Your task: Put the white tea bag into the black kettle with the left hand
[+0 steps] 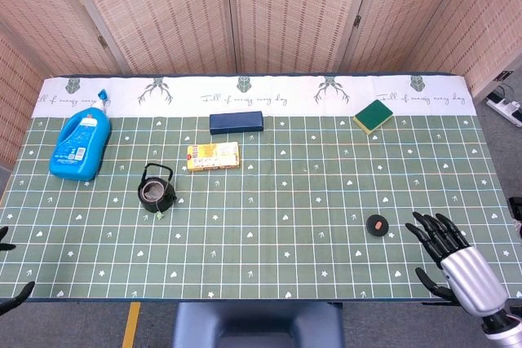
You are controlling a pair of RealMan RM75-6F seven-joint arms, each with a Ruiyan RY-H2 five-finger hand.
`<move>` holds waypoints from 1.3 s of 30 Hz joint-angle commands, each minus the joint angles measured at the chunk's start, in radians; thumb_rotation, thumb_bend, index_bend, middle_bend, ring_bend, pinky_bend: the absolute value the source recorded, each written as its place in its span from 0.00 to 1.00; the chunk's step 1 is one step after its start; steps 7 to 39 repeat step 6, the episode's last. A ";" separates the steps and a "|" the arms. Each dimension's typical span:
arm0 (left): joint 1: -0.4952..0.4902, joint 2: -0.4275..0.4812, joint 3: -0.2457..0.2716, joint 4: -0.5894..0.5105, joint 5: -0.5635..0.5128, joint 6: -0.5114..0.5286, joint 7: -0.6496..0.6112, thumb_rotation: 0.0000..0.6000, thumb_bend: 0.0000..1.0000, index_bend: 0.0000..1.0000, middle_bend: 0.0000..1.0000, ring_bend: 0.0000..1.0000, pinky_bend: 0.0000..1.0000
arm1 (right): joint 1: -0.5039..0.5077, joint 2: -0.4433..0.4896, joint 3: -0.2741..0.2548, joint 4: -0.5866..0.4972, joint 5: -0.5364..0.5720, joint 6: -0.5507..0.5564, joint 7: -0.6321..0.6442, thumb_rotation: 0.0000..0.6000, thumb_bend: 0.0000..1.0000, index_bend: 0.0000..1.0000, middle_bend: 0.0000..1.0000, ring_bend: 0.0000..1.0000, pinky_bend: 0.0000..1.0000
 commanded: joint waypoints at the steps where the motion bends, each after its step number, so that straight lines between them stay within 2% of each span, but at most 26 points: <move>1: 0.046 -0.062 -0.010 0.022 0.014 0.049 0.135 1.00 0.24 0.07 0.01 0.00 0.11 | 0.015 0.003 0.056 -0.039 0.126 -0.055 -0.063 1.00 0.42 0.00 0.00 0.00 0.00; 4: 0.044 -0.056 -0.011 0.015 0.005 0.019 0.145 1.00 0.24 0.07 0.01 0.00 0.10 | 0.008 0.000 0.064 -0.052 0.143 -0.052 -0.092 1.00 0.42 0.00 0.00 0.00 0.00; 39: 0.047 -0.058 -0.021 0.016 0.004 0.024 0.156 1.00 0.24 0.07 0.01 0.00 0.10 | 0.001 0.002 0.060 -0.054 0.131 -0.039 -0.093 1.00 0.42 0.00 0.00 0.00 0.00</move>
